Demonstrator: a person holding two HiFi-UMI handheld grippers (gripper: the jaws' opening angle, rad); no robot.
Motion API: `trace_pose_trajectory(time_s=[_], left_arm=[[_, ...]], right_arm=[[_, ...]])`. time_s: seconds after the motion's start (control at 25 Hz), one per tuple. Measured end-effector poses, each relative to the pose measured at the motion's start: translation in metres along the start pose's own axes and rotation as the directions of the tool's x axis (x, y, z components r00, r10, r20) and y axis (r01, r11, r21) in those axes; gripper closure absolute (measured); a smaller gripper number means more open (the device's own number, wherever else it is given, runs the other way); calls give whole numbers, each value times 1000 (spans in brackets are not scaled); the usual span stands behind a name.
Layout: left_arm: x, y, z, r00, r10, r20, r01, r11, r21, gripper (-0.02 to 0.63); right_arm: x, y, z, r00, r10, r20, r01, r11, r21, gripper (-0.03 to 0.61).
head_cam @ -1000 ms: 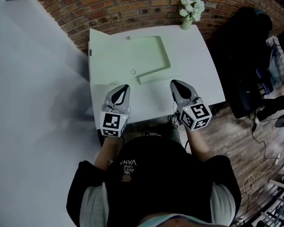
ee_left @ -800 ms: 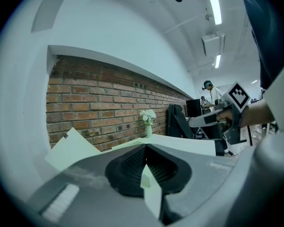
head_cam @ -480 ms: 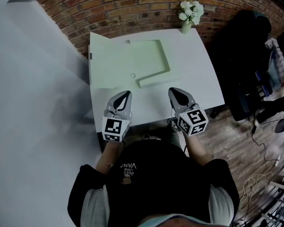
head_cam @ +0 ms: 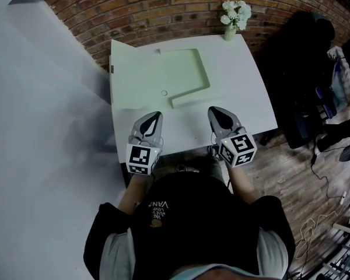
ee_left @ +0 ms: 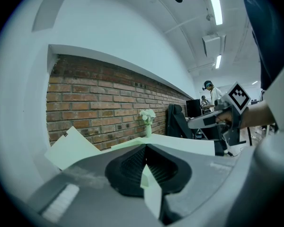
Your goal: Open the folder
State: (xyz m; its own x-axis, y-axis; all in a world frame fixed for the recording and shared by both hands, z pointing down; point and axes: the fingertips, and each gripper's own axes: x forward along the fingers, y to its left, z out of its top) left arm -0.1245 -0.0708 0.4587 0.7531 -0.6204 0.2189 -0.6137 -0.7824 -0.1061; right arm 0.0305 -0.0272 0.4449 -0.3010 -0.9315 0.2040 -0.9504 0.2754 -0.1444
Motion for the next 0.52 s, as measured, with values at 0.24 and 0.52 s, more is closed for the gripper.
trace_pose_trajectory(time_s=[0.24, 0.52], left_arm=[[0, 1, -2, 1000, 3, -7, -3, 1000, 1, 612], [0, 3, -1, 1000, 5, -2, -5, 1000, 1, 612]], right_arm=[[2, 0, 0, 1000, 2, 0, -2, 1000, -3, 581], [3, -1, 1, 1000, 3, -1, -3, 1000, -5, 581]])
